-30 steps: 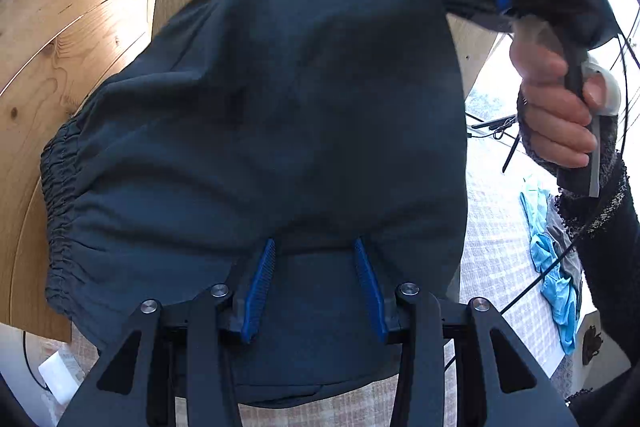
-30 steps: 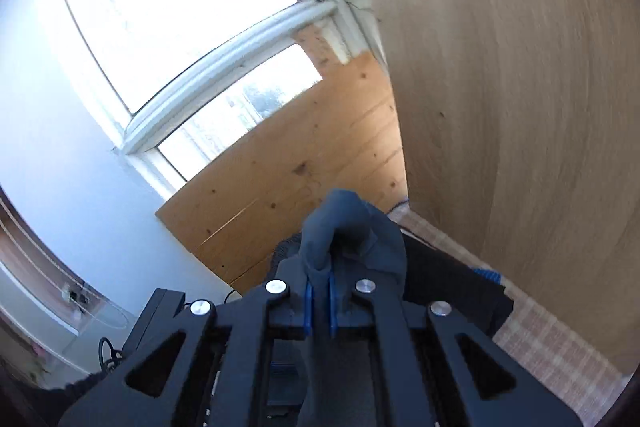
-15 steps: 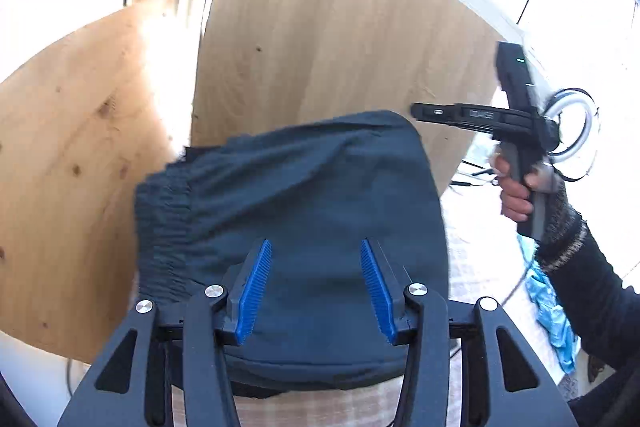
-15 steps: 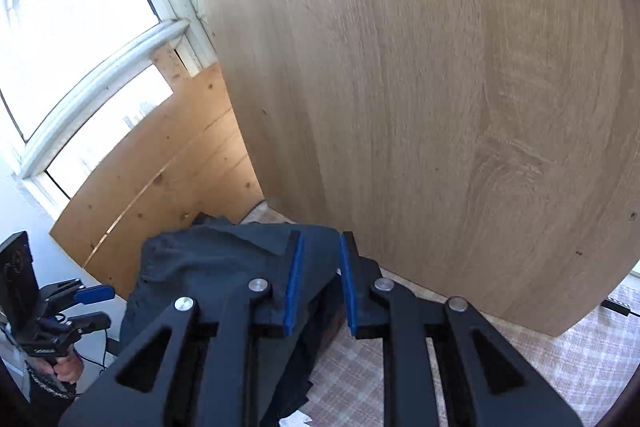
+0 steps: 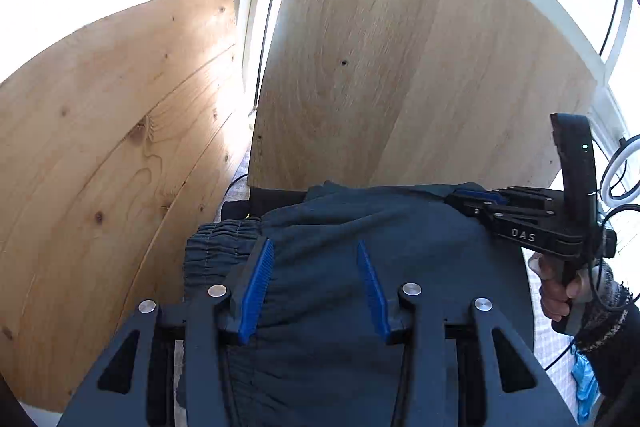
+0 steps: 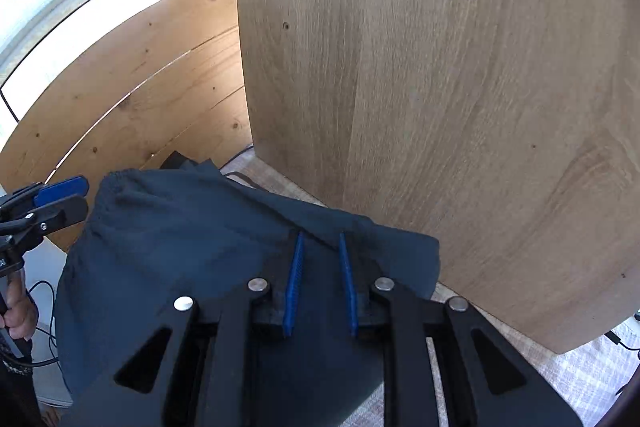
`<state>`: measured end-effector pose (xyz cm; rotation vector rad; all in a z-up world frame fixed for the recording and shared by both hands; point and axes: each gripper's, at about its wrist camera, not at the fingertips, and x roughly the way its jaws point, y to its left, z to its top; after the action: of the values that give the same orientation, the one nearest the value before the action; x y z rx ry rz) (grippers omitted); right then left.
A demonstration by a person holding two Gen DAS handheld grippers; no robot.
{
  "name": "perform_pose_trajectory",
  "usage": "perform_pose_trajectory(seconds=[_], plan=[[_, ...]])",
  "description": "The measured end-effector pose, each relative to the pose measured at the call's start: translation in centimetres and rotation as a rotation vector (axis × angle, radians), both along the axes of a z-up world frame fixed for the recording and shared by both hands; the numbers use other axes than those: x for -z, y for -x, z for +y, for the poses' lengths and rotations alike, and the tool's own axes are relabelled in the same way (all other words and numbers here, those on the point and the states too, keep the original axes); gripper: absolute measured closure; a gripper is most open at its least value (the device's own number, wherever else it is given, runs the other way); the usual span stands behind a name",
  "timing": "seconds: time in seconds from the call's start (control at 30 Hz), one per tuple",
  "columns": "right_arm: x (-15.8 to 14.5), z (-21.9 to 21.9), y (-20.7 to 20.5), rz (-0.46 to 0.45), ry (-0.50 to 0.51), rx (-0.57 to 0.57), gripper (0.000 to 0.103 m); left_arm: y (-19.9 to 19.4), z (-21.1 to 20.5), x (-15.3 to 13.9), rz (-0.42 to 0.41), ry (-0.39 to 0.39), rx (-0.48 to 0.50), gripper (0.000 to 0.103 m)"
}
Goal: Fold clothes
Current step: 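Lower the trousers onto the clothes stack with both grippers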
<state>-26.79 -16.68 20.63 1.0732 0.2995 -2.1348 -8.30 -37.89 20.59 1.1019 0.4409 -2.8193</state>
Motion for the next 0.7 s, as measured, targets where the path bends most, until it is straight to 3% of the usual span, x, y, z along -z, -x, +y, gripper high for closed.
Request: perform_pose_trajectory(seconds=[0.1,0.2,0.3,0.4,0.5,0.6,0.7], plan=[[-2.5,2.6,-4.2,0.027,0.098,0.003,0.084,-3.4,2.0,-0.4,0.017,-0.016,0.01,0.057],[-3.1,3.9,-8.9,0.008,0.15,-0.042,0.07,-5.4,4.3,0.7,0.012,-0.01,0.038,0.052],[-0.9,2.9,-12.1,0.035,0.061,-0.095,0.07,-3.7,5.4,3.9,-0.083,0.018,0.036,0.05],[1.2,1.1,-12.6,0.052,-0.058,-0.106,0.07,-2.2,4.6,6.8,-0.169,-0.012,0.006,0.051],[-0.5,1.5,-13.3,0.084,-0.071,-0.089,0.07,-4.0,3.5,5.2,-0.125,-0.075,-0.028,0.053],[-3.6,4.7,-15.5,0.095,0.028,-0.065,0.07,-7.4,3.2,2.5,-0.056,-0.017,-0.022,0.048],[-4.4,6.8,-17.7,0.082,0.088,-0.03,0.067,-9.2,2.5,1.6,-0.054,0.04,-0.024,0.046]])
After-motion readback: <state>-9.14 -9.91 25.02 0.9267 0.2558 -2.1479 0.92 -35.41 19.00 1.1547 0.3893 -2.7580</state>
